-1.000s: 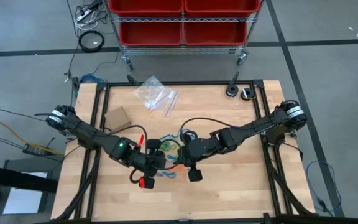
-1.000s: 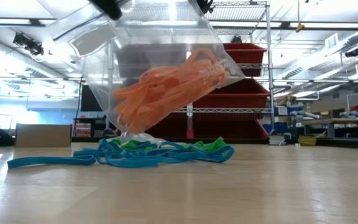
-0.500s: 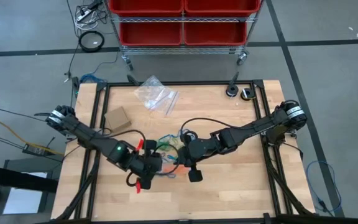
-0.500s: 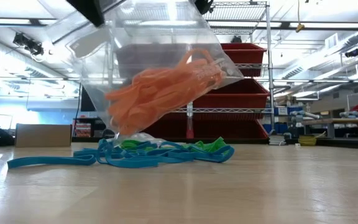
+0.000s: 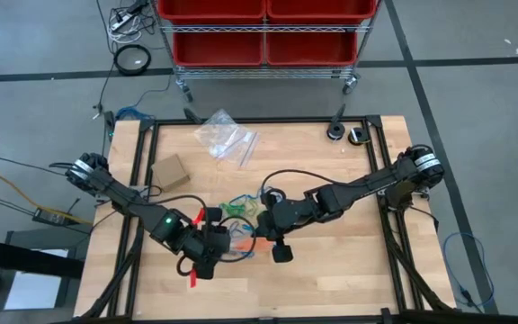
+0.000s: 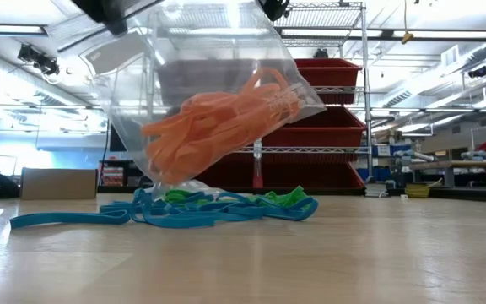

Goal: Sort rubber bands
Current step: Close the transparent zip bag

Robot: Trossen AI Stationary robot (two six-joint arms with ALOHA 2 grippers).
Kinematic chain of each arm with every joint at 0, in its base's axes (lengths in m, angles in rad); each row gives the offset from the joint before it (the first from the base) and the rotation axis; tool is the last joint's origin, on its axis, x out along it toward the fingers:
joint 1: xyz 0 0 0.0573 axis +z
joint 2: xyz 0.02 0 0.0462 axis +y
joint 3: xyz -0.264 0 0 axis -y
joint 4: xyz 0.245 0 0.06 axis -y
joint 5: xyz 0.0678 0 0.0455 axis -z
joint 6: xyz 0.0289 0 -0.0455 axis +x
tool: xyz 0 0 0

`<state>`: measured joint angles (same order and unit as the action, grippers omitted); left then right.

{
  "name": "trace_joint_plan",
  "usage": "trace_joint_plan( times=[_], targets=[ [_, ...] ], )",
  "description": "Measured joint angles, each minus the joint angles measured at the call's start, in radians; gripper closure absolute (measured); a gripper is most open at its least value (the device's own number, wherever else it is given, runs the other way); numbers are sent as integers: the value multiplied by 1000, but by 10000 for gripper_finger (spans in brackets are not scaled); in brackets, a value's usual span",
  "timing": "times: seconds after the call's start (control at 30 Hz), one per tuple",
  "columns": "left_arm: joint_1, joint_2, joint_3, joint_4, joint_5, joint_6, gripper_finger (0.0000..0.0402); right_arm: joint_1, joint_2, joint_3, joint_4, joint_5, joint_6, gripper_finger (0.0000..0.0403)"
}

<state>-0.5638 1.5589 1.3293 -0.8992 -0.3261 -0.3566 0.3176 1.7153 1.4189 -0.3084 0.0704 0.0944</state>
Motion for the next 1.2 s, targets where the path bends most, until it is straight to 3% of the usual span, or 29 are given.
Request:
trace_joint_plan(
  times=[0.17, 0.43, 0.53, 0.7, 0.87, 0.97, 1.07, 1.2],
  targets=[
    [-3, 0, 0, -30, -3, -34, 235, 0, 0, 0, 1, 0, 0, 403],
    [-3, 0, -80, -29, -5, -64, 246, 0, 0, 0, 0, -3, 0, 403],
    [-2, 0, -142, 51, 19, -68, 276, 0, 0, 0, 0, -3, 0, 403],
    [-3, 0, -189, 139, 24, -57, 386, 0, 0, 0, 0, -3, 0, 403],
    [-3, 0, -190, 164, 14, -54, 397, -1, 0, 0, 1, -2, 0, 403],
    [-3, 0, -190, 179, 53, -82, 379, -4, 0, 0, 0, 1, 4, 403],
    [-13, 0, -190, 175, 51, -98, 333, -7, 0, 0, -2, 22, 7, 403],
    [-33, -33, -190, 127, -47, -151, 258, -17, 0, 0, -24, 48, 12, 403]
  ],
)
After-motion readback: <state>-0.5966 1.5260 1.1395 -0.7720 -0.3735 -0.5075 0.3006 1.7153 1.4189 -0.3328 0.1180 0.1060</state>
